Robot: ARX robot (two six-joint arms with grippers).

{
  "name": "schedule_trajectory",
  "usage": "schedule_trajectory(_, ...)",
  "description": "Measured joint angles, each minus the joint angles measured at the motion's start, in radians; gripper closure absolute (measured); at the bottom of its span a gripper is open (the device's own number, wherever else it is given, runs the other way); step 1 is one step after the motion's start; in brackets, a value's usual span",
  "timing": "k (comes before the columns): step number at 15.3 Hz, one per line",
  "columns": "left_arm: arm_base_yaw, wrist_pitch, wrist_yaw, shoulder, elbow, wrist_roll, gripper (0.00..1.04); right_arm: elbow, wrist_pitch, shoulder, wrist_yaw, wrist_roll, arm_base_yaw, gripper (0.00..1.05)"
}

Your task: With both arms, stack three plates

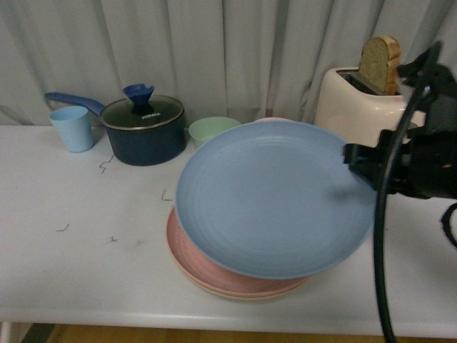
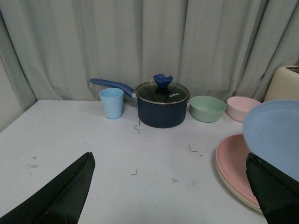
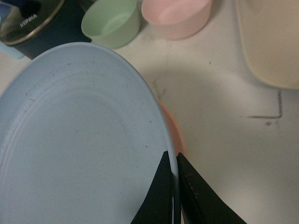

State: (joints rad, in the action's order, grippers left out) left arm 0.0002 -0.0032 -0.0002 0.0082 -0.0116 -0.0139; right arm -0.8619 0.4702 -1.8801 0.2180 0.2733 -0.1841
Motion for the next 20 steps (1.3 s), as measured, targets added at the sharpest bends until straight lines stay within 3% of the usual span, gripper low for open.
schedule_trajectory(6,0.000,0.000,0.000,0.000,0.000,0.000,0.07,-0.142,-0.052,-0.150,-0.068,0.138,-0.064,1.02)
schedule_trajectory(16,0.000,0.000,0.000,0.000,0.000,0.000,0.07,-0.167,-0.059,-0.242,-0.116,0.140,-0.085,1.02)
schedule_trajectory(17,0.000,0.000,0.000,0.000,0.000,0.000,0.07,-0.163,-0.059,-0.248,-0.114,0.139,-0.085,0.91)
schedule_trajectory(20,0.000,0.000,0.000,0.000,0.000,0.000,0.07,-0.045,0.055,-0.158,-0.070,0.124,-0.066,0.46)
